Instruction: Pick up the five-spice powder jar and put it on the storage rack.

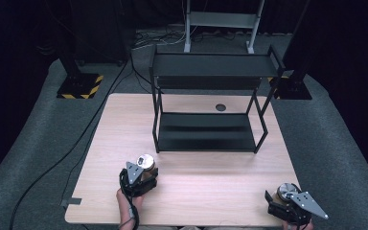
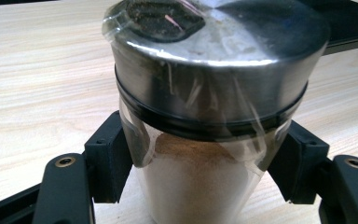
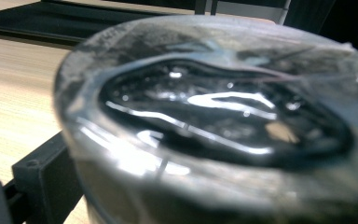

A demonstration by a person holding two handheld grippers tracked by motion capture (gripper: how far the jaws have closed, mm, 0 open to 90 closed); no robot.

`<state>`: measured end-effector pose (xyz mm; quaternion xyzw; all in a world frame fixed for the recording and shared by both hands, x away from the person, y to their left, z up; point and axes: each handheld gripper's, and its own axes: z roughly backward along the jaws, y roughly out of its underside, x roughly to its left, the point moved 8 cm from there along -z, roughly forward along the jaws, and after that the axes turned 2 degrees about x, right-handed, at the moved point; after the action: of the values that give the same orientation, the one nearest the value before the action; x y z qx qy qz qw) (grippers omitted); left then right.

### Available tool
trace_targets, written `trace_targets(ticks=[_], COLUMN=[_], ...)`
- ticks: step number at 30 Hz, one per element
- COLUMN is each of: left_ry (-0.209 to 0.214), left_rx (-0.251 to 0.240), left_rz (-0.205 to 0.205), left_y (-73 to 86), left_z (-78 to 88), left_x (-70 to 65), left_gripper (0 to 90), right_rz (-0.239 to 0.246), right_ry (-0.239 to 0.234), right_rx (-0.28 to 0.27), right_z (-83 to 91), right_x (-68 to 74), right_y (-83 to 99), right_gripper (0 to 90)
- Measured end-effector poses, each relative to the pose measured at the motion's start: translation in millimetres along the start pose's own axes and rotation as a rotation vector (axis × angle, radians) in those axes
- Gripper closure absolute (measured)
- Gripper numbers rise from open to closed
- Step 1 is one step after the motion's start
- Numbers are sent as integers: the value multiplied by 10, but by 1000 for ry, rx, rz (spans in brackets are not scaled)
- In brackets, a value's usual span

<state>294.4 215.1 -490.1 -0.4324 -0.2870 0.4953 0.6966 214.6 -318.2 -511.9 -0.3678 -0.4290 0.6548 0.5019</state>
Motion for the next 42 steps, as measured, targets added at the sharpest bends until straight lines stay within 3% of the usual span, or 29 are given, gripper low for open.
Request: trace_targets(ticks=[42], left_ry=[45], left_rx=[-15], left_rz=[-23], left_y=[-209], left_z=[-249], left_x=[-118], left_gripper=[310], right_rz=[2], right_ry=[0], right_rx=[-2], right_z=[2], right_x=[1], right_y=[3], right_gripper=[0])
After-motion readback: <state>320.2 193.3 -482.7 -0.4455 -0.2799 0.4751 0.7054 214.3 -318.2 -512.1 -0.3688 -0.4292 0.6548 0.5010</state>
